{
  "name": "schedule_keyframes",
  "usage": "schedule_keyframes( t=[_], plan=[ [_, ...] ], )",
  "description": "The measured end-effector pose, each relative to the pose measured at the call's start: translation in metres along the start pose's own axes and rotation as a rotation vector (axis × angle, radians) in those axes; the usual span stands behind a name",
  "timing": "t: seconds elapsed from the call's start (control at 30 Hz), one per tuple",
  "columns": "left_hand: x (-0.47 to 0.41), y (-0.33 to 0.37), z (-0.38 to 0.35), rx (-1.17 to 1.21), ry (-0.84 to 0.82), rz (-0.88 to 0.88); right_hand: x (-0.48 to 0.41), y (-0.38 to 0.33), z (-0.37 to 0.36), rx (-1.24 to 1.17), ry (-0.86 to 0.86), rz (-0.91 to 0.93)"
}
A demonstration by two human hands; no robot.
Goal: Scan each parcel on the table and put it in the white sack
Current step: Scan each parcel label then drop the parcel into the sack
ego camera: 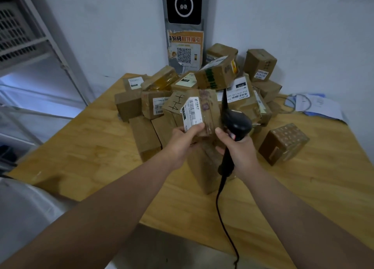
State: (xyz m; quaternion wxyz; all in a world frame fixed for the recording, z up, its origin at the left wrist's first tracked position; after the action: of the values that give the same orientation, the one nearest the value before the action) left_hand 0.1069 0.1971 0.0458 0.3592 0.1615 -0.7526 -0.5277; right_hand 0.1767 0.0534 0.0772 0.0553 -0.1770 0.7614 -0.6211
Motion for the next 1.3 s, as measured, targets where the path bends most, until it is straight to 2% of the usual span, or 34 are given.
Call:
schedule_keyframes(
  t=[0.1,0.33,0.43,0.6,0.83,0.97,1.1,1.2,1.3],
  plan=[
    [0.015,0.022,-0.013,0.053,-0.083,-0.054,0.006,-0.017,-0.011,-0.07,-0.041,-0.003],
    [0.059,0.073,-0.026,-0.142,-0.221,-0.164,0.023,-0.073,-0.03,-0.205,-0.117,0.019],
    [0.074,0.106,-0.017,-0.186,-0.141,-0.253,0.028,-0.1,-0.038,-0.181,-0.115,0.057],
    [0.101,0.181,0.007,-0.049,0.061,-0.398,0.031,-0.148,-0.048,-0.143,-0.125,0.072],
    [0.125,0.242,0.012,-0.29,0.049,-0.531,0.036,-0.199,-0.056,-0.071,-0.277,0.111],
    [0.109,0.251,0.011,-0.294,-0.083,-0.553,0.02,-0.209,-0.057,-0.038,-0.259,0.079],
    [0.116,0.257,-0.008,-0.554,-0.242,-0.642,-0.001,-0.216,-0.052,-0.034,-0.173,0.034],
    [0.113,0.268,-0.012,-0.724,-0.087,-0.735,-0.013,-0.222,-0.048,-0.012,-0.134,0.1],
    [0.097,0.274,0.005,-0.666,0.132,-0.747,-0.013,-0.225,-0.041,0.146,-0.065,0.262]
  ],
)
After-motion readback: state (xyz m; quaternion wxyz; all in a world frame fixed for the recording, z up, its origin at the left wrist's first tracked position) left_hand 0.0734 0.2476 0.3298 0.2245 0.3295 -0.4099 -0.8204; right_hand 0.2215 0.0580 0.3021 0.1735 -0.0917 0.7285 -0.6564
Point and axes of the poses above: each hand's wrist, its own x-axis away from the middle knuckle, its own z-axis out of the back of the hand, y = z × x, the point moved 9 cm from there along -x, towards the middle knuckle, and after that the axes turned 11 degrees about y, right-handed, at the moved point
